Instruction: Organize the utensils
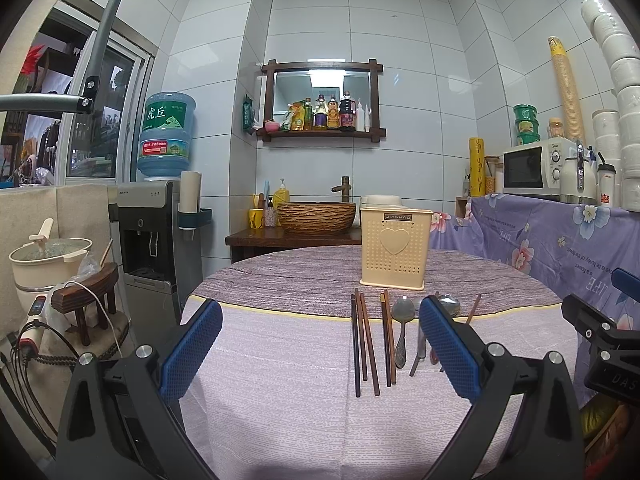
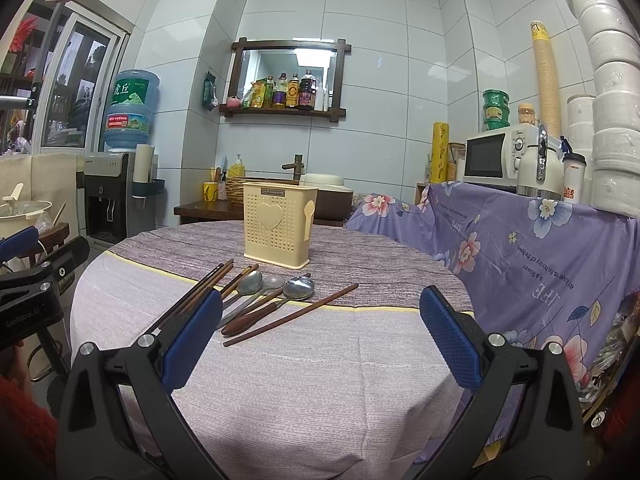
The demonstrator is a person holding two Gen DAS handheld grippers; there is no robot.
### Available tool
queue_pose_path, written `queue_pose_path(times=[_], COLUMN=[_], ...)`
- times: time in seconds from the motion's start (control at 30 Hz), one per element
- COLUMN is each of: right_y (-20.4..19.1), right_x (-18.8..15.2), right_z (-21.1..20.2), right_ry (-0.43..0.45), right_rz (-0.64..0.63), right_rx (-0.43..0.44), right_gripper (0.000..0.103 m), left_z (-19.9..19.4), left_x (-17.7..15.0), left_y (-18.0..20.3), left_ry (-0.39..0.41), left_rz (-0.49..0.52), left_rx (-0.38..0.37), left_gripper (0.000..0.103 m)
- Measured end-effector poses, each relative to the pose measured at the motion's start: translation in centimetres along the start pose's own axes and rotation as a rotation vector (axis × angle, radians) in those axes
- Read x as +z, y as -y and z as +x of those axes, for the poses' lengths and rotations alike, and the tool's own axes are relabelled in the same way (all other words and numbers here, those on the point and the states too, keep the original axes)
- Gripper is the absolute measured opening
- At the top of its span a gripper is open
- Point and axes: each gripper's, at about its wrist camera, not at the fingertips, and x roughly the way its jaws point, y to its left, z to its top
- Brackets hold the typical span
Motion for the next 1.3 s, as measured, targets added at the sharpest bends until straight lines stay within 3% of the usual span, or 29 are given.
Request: queue_pose_path(times=[1.3], right_y=[0.01], right_x=[-0.06], right_z=[0.15], right_ry=[-0.003], right_rz=[-0.007], right_rx=[-0.003], right_gripper=[0.097], left_z=[0.11], left_x=[-0.03], left_y=[-0.04], left_ry=[-0.003], left_rz=[0.0], left_rx=[-0.001], left_gripper=[0.098])
